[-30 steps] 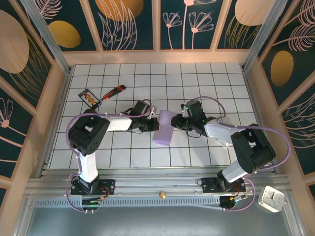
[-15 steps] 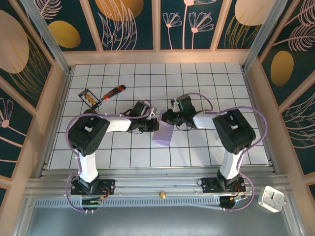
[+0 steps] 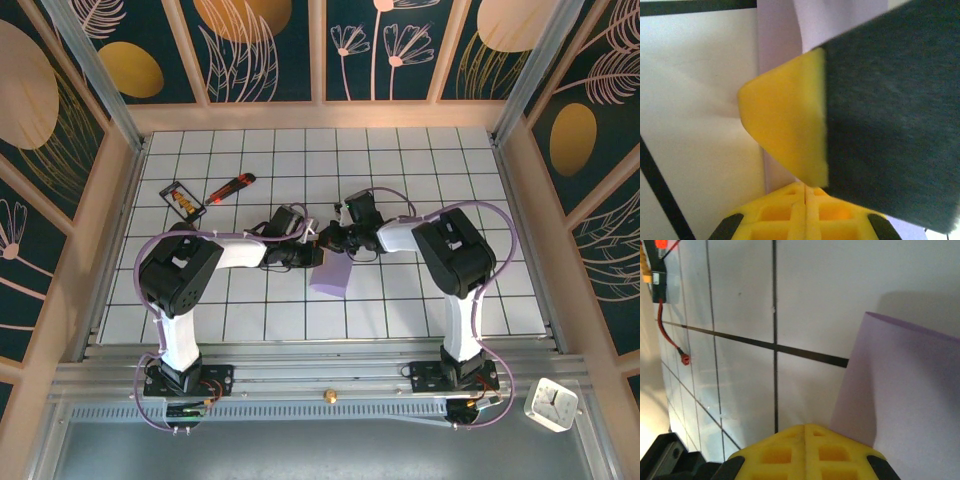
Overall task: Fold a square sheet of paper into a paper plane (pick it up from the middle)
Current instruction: First fold in half a square sheet of paper at the center of the table.
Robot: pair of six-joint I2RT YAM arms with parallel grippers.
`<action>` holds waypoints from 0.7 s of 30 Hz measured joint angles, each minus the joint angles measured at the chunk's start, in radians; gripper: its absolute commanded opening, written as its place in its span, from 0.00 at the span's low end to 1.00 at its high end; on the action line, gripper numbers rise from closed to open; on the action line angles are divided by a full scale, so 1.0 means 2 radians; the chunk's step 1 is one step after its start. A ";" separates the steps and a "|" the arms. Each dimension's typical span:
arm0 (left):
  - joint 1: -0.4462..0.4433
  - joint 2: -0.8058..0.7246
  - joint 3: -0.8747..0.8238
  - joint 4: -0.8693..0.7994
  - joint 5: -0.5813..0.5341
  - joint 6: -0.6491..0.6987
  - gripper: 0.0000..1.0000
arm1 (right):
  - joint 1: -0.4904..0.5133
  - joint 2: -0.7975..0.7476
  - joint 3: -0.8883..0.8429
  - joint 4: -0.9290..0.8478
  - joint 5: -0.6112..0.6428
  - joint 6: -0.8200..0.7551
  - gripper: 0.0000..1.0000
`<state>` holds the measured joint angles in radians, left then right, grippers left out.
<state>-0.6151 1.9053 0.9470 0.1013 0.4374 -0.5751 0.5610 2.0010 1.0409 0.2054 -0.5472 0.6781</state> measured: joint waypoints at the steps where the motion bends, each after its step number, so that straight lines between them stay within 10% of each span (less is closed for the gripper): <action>1: 0.000 0.000 0.000 0.000 0.000 0.000 0.00 | -0.001 0.003 0.004 -0.004 -0.002 -0.002 0.00; 21: 0.000 0.000 0.000 -0.004 -0.003 0.052 0.00 | -0.036 0.043 0.070 -0.059 -0.037 -0.008 0.00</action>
<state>-0.6151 1.9057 0.9478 0.0929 0.4320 -0.4706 0.4881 2.0865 1.1809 0.0879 -0.6205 0.6628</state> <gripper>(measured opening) 0.056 0.057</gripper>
